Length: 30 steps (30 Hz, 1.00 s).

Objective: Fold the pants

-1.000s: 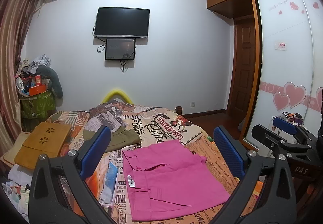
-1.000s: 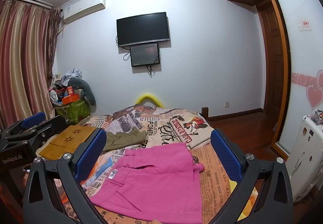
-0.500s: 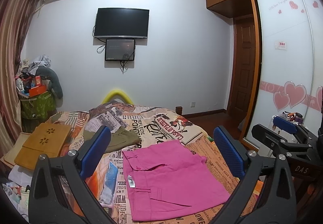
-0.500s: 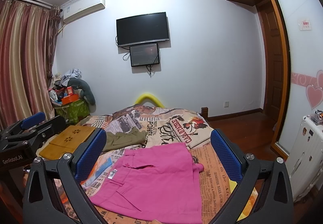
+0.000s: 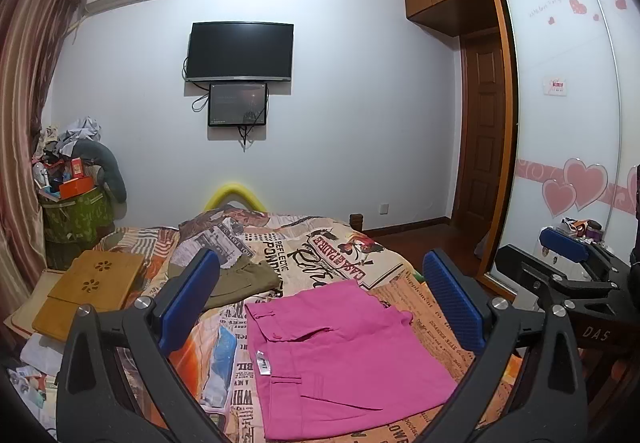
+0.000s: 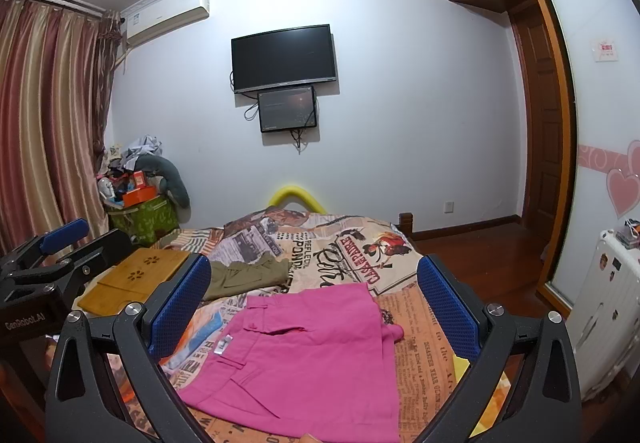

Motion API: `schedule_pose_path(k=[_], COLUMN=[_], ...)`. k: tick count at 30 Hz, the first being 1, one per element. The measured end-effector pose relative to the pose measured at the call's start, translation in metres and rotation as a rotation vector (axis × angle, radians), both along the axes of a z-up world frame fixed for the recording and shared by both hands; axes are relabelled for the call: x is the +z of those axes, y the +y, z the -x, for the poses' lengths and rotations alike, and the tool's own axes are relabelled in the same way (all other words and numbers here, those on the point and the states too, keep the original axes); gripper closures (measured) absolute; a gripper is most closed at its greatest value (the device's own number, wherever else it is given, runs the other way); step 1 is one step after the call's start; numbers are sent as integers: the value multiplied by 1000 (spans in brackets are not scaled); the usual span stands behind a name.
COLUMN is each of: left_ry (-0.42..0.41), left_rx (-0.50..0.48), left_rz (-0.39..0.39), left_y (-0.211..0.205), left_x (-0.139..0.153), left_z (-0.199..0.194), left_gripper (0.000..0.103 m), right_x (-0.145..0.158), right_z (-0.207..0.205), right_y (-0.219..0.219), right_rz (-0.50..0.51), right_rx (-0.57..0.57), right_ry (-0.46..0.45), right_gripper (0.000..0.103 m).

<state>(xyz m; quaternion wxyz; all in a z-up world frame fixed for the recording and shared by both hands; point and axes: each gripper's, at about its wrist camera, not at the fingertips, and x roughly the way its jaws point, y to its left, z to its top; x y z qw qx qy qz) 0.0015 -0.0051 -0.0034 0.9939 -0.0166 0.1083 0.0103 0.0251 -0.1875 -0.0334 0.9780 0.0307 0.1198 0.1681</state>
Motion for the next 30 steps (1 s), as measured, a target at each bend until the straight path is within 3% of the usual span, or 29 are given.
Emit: schedule_pose_path(k=[30], left_ry=[3], left_rx=[-1], left_rz=[6], left_y=[3], left_x=[6], left_z=[-5], left_gripper=[0], right_x=[7], right_z=[0], right_y=[-2], right_rz=[8], right_rx=[-6], right_ry=[-2], right_gripper=[0])
